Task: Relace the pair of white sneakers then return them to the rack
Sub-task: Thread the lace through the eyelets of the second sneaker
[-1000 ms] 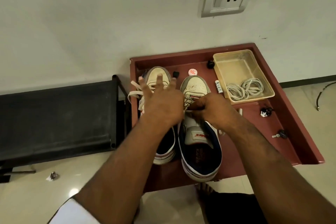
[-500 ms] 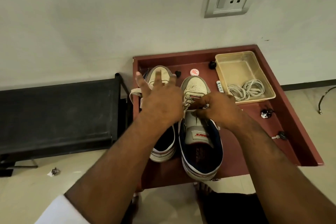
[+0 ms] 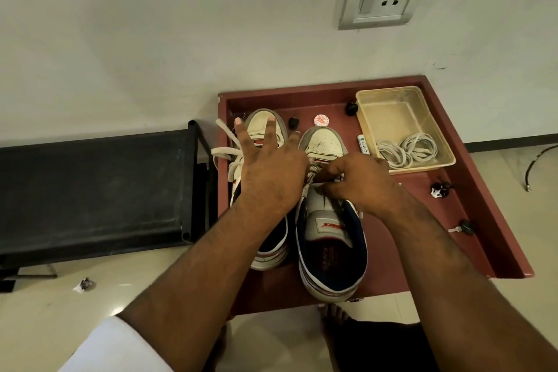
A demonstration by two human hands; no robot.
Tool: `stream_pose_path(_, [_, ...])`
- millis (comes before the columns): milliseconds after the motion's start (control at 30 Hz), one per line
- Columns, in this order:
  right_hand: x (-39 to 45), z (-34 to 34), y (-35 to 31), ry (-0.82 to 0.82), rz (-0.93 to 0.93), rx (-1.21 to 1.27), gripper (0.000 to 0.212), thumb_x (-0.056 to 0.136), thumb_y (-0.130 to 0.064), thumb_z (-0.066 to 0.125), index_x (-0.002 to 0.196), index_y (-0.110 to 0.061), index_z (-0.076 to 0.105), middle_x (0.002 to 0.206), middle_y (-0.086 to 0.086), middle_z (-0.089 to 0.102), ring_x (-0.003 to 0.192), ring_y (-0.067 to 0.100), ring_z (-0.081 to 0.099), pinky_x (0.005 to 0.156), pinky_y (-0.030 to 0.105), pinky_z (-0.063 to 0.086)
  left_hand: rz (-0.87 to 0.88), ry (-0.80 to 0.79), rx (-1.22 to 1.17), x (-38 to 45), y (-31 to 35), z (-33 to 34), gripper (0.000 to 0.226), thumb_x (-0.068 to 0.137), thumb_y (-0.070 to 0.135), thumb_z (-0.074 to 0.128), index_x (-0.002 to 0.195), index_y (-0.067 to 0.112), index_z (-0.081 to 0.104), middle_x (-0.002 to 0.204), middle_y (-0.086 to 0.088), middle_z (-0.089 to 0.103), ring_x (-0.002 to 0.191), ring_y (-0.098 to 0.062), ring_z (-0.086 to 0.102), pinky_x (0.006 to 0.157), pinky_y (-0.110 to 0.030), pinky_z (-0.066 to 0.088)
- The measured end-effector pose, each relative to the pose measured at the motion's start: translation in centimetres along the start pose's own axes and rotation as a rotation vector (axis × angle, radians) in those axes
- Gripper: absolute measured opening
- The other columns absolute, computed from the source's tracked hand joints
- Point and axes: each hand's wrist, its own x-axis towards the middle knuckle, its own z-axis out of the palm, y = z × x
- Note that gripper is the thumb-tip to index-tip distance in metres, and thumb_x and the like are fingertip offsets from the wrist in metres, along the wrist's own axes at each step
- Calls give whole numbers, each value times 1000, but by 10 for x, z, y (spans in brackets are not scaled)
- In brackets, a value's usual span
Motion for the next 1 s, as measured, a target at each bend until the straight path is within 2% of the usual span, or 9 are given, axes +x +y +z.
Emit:
stream_pose_path(167, [0,-6,8,-49,6,65,21,82,-28,75,99,-39,73,104,-20,68,106,4,51,95,30,11,-320,-42,-214,-3,-57,-38,20,82,44,73,100,35,72,153,9,40,151,-28,1,105,-75,-13])
stream_pose_path(267, [2,-6,13,-71,-23,168,30,77,-19,78,102,-35,75,105,-17,69,105,6,60,109,47,33,-535,25,-261,-20,-105,-63,16,83,40,73,95,30,73,139,1,53,147,-31,18,112,-67,-8])
stream_pose_path(367, [2,-8,11,-57,-100,169,36,76,-14,79,109,-28,74,104,-11,65,100,8,60,94,42,49,-439,56,-223,-24,-94,-61,35,86,30,68,119,40,63,152,3,37,150,-31,9,109,-68,-14])
stream_pose_path(433, [3,-10,12,-5,-112,63,35,74,-21,81,107,-27,73,102,-8,57,101,13,54,89,41,48,-259,56,-281,-13,-57,-47,51,83,16,66,126,43,56,148,10,43,146,-23,25,112,-66,-9])
stream_pose_path(567, [4,-9,15,22,-110,18,21,73,-22,81,88,-25,66,92,-11,49,89,12,51,74,29,43,-32,-33,-238,2,-4,-10,25,92,15,57,105,33,69,109,6,69,113,-20,60,114,-62,-2])
stream_pose_path(667, [5,-6,14,4,-127,28,23,74,-19,80,95,-24,72,90,-11,50,87,12,51,72,27,41,-33,0,-177,5,-4,2,21,94,19,55,102,32,70,101,7,68,107,-21,62,113,-61,2])
stream_pose_path(767, [6,-7,17,-9,-100,8,25,74,-26,81,99,-29,75,98,-6,55,99,17,53,87,39,47,-47,24,-185,3,-6,-5,11,89,25,58,95,28,68,90,8,61,111,-21,56,113,-64,4])
stream_pose_path(900, [2,-15,23,-15,-65,34,21,74,-36,80,95,-37,75,101,-8,54,105,18,51,94,47,44,-268,21,-162,1,-44,-30,21,82,47,61,87,27,66,86,8,62,107,-22,54,109,-58,13])
stream_pose_path(1000, [3,-13,23,-24,-78,79,21,77,-29,79,97,-33,76,103,-8,54,108,17,50,95,44,44,-331,-23,-123,-7,-63,-44,22,83,50,59,86,29,64,88,9,63,104,-22,56,108,-58,14])
